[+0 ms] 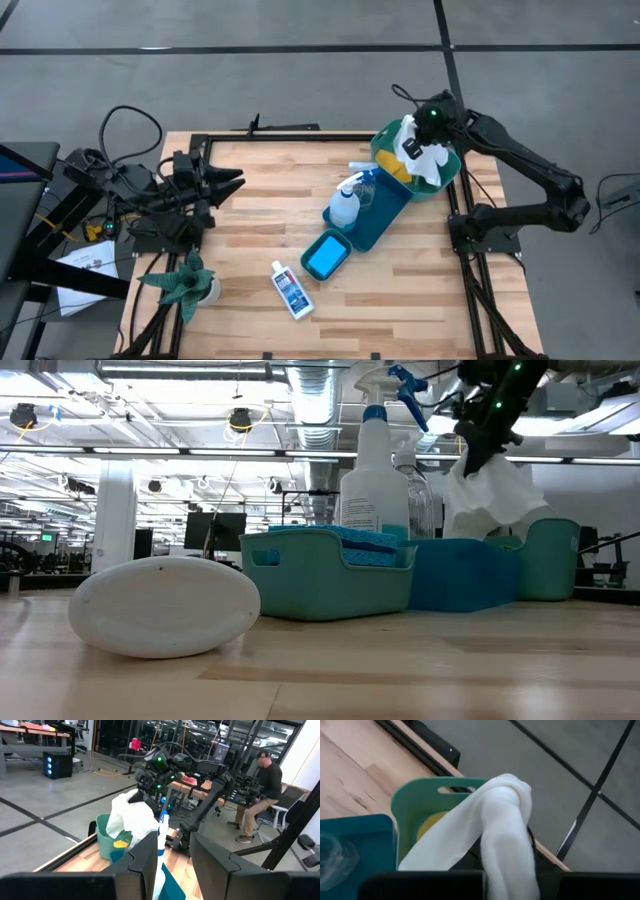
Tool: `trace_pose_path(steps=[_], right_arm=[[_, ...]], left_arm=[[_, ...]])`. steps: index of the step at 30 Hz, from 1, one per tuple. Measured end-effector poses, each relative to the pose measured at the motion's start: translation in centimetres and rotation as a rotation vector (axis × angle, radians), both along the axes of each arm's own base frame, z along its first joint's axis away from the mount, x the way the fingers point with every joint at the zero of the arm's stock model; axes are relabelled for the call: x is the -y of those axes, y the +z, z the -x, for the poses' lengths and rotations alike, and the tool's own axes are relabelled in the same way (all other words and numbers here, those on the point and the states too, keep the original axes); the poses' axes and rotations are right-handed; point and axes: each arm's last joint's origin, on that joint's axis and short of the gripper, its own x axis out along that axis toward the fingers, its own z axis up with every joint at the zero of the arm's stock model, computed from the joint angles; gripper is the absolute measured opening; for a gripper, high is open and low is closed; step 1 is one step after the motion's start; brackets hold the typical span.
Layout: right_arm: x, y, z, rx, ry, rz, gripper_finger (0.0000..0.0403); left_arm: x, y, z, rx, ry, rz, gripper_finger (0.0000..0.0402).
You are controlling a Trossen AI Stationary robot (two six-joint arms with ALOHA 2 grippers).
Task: Pick & Place Kitchen Items
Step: Put the white microfiber cloth into the top green bin
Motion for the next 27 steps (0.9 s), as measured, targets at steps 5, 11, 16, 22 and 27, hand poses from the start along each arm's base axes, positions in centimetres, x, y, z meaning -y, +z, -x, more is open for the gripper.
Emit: trace_pose_path(steps=[5,11,16,22,27], right_arm=[[0.6,-1.2,-0.7,-0.055,0.004,-0.059,0.0009],[0.9,-2.8,-1.2,-0.072,0.022,-0.108,0.0009],[0.7,-5.3,-0.7,-0.106,0.013,-0.175,0.0009],[0.7,-7.3,-0.3,-0.098,-0.034,-0.208,0.0009],[1.1,-7.6,-0.5,-0.046,-0.065,-0.174,0.0009]], left_arm=[[0.1,-0.1,-0.2,-0.003,0.000,0.002,0.0110],[0.1,-0.1,-0.3,-0.004,0.000,0.003,0.0110],[0.1,-0.1,-0.3,-0.004,0.000,0.004,0.0110],[0.1,-0.1,-0.3,-0.005,0.004,0.002,0.0110],[0.0,-0.1,-0.2,-0.004,0.029,0.000,0.0110]])
